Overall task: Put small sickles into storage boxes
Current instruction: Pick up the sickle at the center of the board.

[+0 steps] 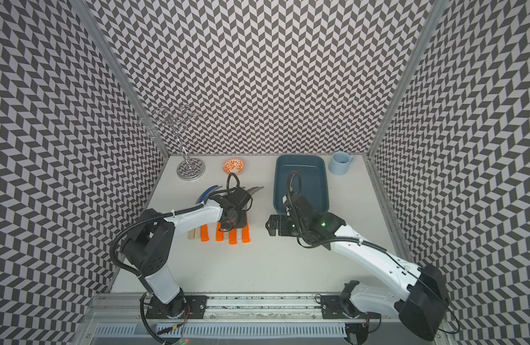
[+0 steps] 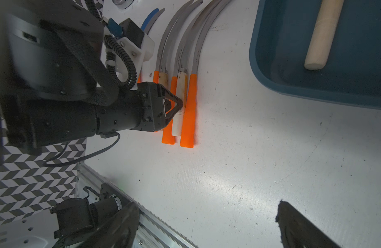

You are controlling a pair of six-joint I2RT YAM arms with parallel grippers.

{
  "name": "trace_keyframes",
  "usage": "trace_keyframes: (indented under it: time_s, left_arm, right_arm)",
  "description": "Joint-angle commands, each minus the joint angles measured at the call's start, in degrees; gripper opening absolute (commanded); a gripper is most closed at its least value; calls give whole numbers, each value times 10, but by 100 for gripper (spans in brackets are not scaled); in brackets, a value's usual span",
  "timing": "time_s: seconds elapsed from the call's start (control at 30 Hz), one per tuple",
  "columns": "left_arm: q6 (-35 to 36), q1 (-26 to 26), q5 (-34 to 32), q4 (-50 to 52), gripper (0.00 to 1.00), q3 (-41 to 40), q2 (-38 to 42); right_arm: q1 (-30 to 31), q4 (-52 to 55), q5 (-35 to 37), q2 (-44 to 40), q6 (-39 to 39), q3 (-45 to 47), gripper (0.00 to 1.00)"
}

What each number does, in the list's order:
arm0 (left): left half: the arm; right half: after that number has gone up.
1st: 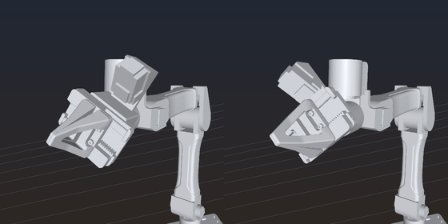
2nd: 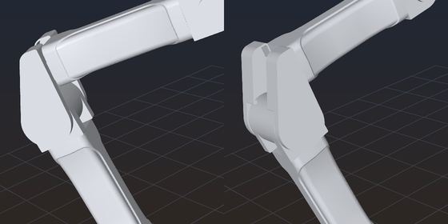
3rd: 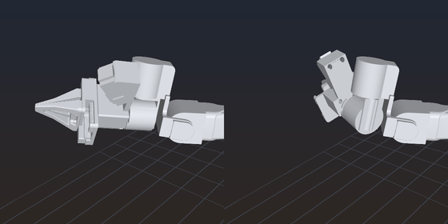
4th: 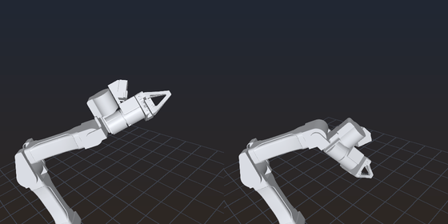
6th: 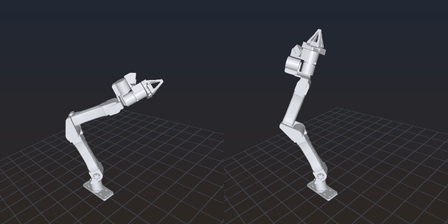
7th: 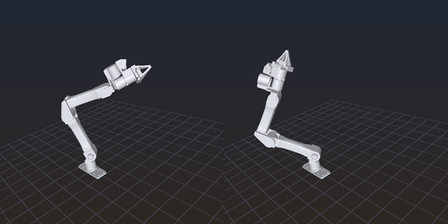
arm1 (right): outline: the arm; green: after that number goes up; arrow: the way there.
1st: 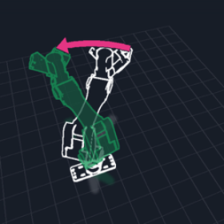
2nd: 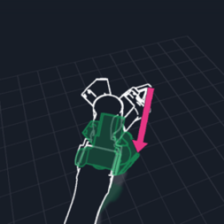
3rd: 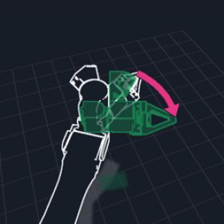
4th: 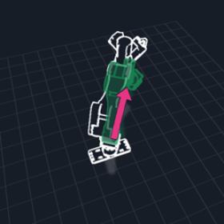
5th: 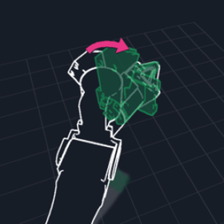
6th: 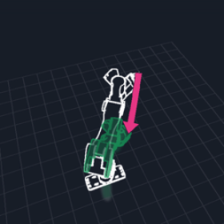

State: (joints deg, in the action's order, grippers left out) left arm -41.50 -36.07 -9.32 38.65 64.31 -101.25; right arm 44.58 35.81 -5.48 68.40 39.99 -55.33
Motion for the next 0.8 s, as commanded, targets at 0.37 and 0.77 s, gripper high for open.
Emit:
trace_keyframes:
  time_s: [0.37, 0.77]
  left_arm:
    - [4, -6, -2, -24, 35, 3, -48]
    - [16, -5, -18, -10, 15, 19, -40]
  right_arm:
    - [3, 9, 30, -11, -11, -7, 100]
    - [2, 8, 38, -11, -8, -14, 100]
